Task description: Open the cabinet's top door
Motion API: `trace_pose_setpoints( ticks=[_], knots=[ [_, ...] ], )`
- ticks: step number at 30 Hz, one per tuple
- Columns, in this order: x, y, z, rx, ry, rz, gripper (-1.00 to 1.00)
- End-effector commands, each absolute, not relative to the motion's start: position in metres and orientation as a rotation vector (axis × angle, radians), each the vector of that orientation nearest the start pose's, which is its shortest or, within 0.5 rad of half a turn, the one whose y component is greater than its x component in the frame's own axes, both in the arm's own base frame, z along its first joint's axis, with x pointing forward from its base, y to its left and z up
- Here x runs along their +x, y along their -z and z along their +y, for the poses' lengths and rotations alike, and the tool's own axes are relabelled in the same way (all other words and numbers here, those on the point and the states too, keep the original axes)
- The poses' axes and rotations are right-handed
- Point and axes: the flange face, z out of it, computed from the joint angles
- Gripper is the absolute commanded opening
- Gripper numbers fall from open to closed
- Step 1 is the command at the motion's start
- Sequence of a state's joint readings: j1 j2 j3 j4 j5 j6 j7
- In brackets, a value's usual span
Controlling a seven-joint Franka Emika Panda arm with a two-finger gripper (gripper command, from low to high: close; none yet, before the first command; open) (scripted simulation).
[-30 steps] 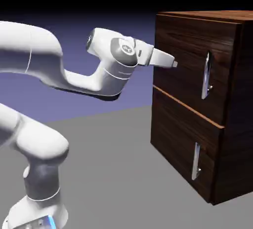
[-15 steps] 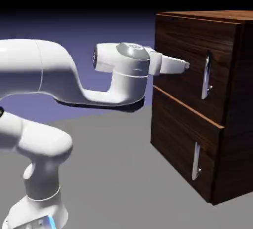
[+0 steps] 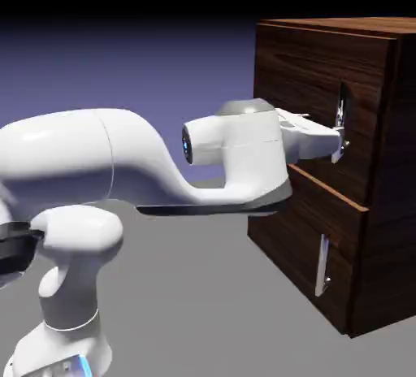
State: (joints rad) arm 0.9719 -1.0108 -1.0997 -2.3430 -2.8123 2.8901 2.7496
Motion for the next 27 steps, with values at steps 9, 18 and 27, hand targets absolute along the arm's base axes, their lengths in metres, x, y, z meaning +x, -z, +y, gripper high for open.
trace_pose_setpoints(
  ticks=[9,18,27],
  knots=[
    [0.442,-0.516,-0.109,-1.761,1.752,0.715,-1.00],
    [0.384,-0.516,-0.085,-1.748,1.844,0.858,-1.00],
    [0.331,-0.516,-0.054,-1.727,1.929,1.001,-1.00]
  ],
)
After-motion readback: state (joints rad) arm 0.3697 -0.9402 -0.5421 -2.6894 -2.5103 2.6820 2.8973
